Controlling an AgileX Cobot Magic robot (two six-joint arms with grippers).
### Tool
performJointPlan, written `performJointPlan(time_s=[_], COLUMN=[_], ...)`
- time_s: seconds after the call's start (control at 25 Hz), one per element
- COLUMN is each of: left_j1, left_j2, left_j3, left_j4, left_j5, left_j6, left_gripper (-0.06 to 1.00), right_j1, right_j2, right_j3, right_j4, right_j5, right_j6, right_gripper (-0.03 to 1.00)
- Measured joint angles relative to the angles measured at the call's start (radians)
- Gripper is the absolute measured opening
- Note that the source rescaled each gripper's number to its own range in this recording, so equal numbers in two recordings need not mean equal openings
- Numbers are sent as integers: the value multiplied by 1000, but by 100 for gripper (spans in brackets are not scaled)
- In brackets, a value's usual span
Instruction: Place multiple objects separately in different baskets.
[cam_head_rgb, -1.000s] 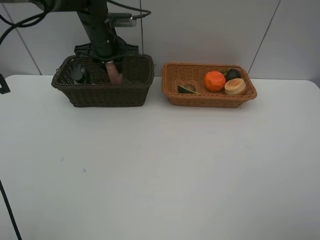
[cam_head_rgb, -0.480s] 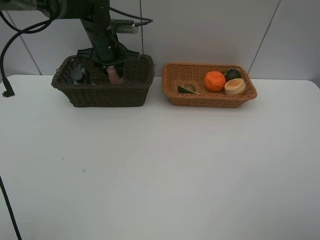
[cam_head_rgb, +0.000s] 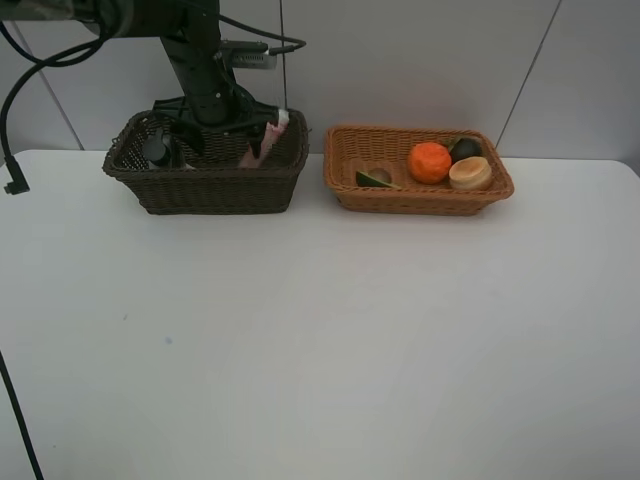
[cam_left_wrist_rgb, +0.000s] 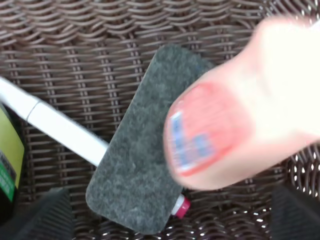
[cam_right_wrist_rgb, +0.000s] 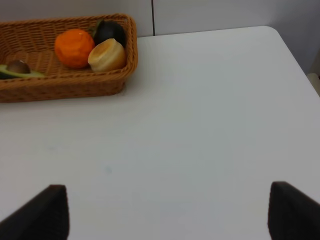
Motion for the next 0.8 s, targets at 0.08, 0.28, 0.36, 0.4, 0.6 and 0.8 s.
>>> performJointPlan(time_s=[0.08,0.28,0.36,0.4,0.6,0.8], left_j1=[0,0,0,0,0,0], left_j2=[0,0,0,-2,-70,-235], left_j3=[0,0,0,0,0,0], left_j4=[0,-4,-4,-4,-7,-7], left_j5=[1,6,14,21,86,191], left_j6=[-1,-1,-1,-1,-1,-1], left_gripper=[100,100,100,100,100,100], right_j1=[0,0,0,0,0,0], right_j2=[0,0,0,0,0,0], right_j3=[0,0,0,0,0,0], right_j4=[0,0,0,0,0,0], right_j5=[0,0,0,0,0,0], right_j6=[0,0,0,0,0,0], right_gripper=[100,100,100,100,100,100])
